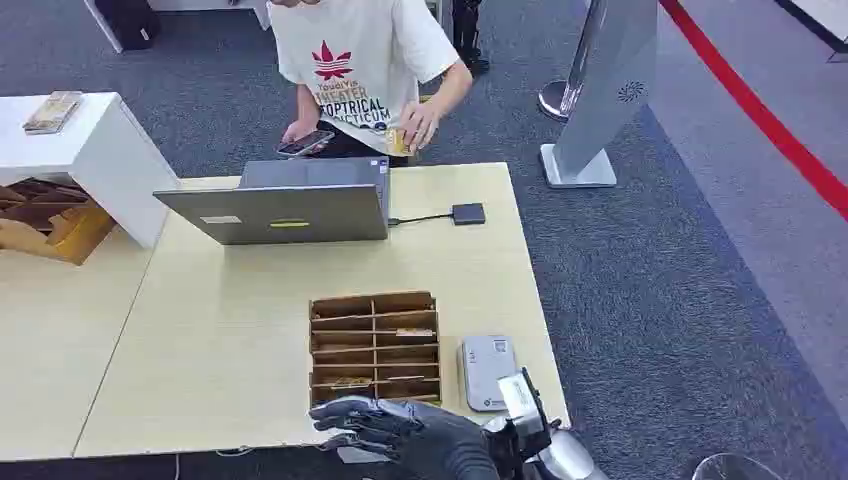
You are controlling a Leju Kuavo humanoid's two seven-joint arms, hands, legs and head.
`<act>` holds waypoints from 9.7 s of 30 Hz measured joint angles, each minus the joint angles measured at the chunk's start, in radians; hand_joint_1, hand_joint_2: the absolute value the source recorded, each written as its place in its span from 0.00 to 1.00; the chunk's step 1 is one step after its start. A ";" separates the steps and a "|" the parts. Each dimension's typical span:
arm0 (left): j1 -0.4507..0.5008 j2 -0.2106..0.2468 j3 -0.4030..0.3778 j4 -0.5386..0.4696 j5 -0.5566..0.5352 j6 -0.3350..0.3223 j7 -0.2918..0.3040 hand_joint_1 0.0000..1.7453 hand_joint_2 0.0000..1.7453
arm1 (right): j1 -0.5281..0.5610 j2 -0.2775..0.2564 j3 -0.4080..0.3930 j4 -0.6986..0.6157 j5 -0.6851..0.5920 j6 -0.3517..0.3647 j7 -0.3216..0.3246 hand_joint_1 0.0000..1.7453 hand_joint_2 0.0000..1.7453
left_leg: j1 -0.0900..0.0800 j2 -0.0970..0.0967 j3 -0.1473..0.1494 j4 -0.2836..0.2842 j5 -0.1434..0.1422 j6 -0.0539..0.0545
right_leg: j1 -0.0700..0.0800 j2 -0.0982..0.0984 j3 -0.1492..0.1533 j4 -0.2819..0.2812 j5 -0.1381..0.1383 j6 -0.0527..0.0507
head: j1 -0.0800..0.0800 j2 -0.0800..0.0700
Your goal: Pass the card to the sensor for recognition and then transmit it.
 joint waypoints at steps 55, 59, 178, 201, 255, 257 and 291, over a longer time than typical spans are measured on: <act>-0.033 -0.018 -0.053 0.000 -0.090 -0.060 0.091 0.00 0.00 | -0.343 0.165 -0.020 0.143 1.689 -1.188 0.164 0.00 1.00 | 0.000 0.000 0.000 0.000 0.001 0.000 | 0.000 0.000 0.000 0.001 0.002 0.000 | 0.000 0.000; -0.043 -0.021 -0.071 0.000 -0.101 -0.071 0.100 0.00 0.00 | -0.402 0.180 -0.025 0.232 1.753 -1.193 0.187 0.00 1.00 | 0.000 0.000 0.000 0.000 0.001 0.000 | 0.000 0.000 0.000 0.001 0.002 0.000 | 0.000 0.000; 0.022 -0.028 -0.071 0.000 0.149 0.010 0.059 0.00 0.00 | 0.176 0.111 -0.509 -0.102 0.800 -0.892 0.190 1.00 1.00 | 0.000 0.000 -0.002 0.000 0.001 -0.001 | 0.000 0.000 -0.002 0.000 0.001 0.000 | 0.000 0.000; 0.014 -0.029 -0.063 0.000 0.130 0.029 0.052 0.00 0.00 | 0.104 0.121 -0.443 0.262 0.976 -0.896 0.275 1.00 1.00 | 0.000 0.000 -0.002 0.000 0.001 0.000 | 0.000 0.000 -0.002 0.000 0.001 0.000 | 0.000 0.000; 0.014 -0.028 -0.061 0.000 0.129 0.030 0.055 0.00 0.00 | 0.071 0.137 -0.499 0.387 1.028 -0.896 0.285 1.00 1.00 | 0.000 0.000 0.003 0.000 0.001 0.000 | 0.000 0.000 0.002 0.000 0.002 0.000 | 0.000 0.000; 0.014 -0.029 -0.061 0.000 0.129 0.030 0.055 0.00 0.00 | 0.071 0.137 -0.499 0.387 1.029 -0.895 0.285 1.00 1.00 | 0.000 0.000 0.003 0.000 0.001 0.000 | 0.000 0.000 0.002 0.000 0.002 0.000 | 0.000 0.000; 0.014 -0.029 -0.061 0.000 0.121 0.045 0.047 0.00 0.00 | 0.061 0.138 -0.501 0.397 1.037 -0.894 0.285 1.00 1.00 | 0.000 0.000 0.003 0.000 0.001 0.000 | 0.000 0.000 0.003 0.000 0.002 0.000 | 0.000 0.000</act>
